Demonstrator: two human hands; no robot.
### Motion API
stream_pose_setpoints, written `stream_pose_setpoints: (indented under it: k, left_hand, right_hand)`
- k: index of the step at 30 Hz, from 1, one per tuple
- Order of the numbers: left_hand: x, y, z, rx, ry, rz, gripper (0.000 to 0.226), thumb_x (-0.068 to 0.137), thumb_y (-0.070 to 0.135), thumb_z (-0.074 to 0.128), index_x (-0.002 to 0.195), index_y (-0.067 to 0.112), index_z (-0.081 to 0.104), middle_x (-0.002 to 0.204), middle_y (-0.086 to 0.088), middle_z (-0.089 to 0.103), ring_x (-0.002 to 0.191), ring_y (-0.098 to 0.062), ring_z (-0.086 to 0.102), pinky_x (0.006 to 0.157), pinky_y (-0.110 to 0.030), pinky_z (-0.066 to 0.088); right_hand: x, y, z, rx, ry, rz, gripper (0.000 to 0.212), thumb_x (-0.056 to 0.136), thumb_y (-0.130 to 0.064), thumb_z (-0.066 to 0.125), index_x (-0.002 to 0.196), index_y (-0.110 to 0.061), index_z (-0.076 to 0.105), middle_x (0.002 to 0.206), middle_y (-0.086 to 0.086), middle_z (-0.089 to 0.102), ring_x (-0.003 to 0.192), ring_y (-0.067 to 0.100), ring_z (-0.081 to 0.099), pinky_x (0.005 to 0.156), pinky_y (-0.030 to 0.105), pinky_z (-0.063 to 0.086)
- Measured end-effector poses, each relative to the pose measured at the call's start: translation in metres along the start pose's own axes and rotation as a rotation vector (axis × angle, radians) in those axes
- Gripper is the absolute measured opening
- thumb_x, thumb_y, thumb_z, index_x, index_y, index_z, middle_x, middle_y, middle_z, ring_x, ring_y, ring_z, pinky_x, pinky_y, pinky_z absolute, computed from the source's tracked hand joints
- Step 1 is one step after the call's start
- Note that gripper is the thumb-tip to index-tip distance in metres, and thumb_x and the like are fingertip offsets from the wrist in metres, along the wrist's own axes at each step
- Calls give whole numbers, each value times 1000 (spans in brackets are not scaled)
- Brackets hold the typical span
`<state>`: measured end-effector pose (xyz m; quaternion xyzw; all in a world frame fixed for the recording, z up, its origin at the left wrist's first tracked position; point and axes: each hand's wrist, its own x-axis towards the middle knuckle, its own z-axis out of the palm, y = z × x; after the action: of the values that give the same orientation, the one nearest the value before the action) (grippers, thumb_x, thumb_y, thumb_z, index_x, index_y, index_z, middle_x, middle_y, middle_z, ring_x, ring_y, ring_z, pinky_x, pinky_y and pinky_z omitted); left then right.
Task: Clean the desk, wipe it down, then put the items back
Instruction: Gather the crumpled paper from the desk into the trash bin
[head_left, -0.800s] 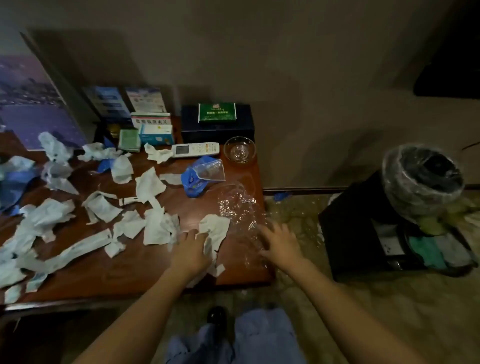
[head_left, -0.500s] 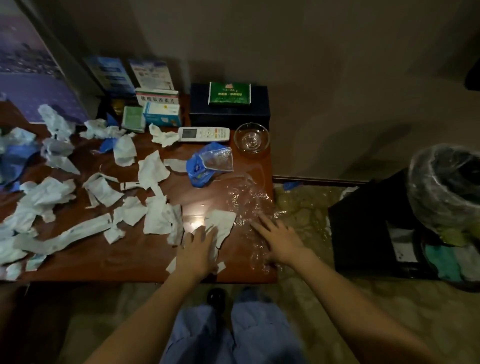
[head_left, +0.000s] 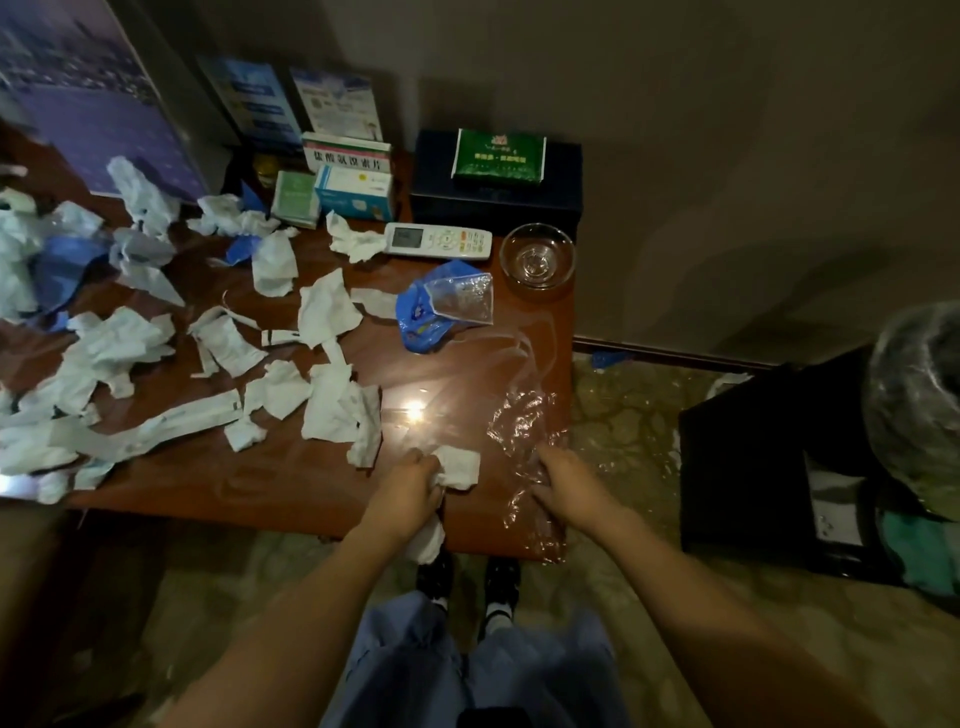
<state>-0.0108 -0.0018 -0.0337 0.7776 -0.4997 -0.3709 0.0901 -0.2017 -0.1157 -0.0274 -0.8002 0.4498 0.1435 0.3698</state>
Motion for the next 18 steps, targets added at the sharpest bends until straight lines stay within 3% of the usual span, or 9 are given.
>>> stream_pose_setpoints:
  k: [2, 4, 8, 12, 15, 18]
  left_hand:
    - [1, 2, -2, 5, 12, 6, 24, 90, 8, 54, 111, -1, 61, 117, -13, 47, 99, -28, 55, 82, -25, 39]
    - [1, 3, -3, 10, 37, 32, 23, 89, 6, 54, 107, -3, 64, 119, -11, 48, 101, -28, 55, 82, -24, 38]
    - [2, 6, -11, -49, 69, 55, 23, 84, -3, 52, 99, 0, 70, 106, -15, 59, 96, -32, 57, 80, -30, 45]
    - [5, 9, -15, -58, 92, 12, 19, 87, 1, 48, 95, -3, 64, 95, -18, 57, 87, -34, 57, 76, -40, 47]
    - [4, 13, -19, -100, 125, 0, 24, 92, 13, 47, 108, 1, 60, 103, -15, 55, 92, -30, 56, 81, -39, 48]
    - [0, 17, -29, -148, 189, -2, 26, 94, 31, 51, 104, 8, 57, 99, -6, 54, 90, -21, 54, 77, -33, 46]
  right_hand:
    - [1, 3, 4, 12, 1, 10, 8, 87, -8, 60, 94, -9, 57, 96, 5, 56, 94, 22, 52, 70, 25, 33]
    - [1, 5, 6, 65, 27, 14, 13, 86, 2, 53, 91, -9, 57, 89, -2, 47, 91, 20, 49, 66, 23, 28]
    - [-2, 3, 3, 250, 152, 11, 26, 82, 14, 47, 86, -8, 59, 99, -1, 42, 88, 11, 44, 68, 7, 32]
    - [1, -5, -5, 298, 208, 38, 27, 86, 10, 46, 78, -11, 61, 94, -1, 58, 87, 12, 52, 79, 23, 43]
    - [7, -16, -14, 330, 250, 62, 41, 86, 10, 42, 64, -23, 52, 73, -5, 58, 71, 14, 55, 67, 28, 45]
    - [11, -30, -23, 329, 300, 21, 32, 86, 6, 43, 67, -18, 51, 70, 0, 54, 63, 12, 50, 58, 21, 40]
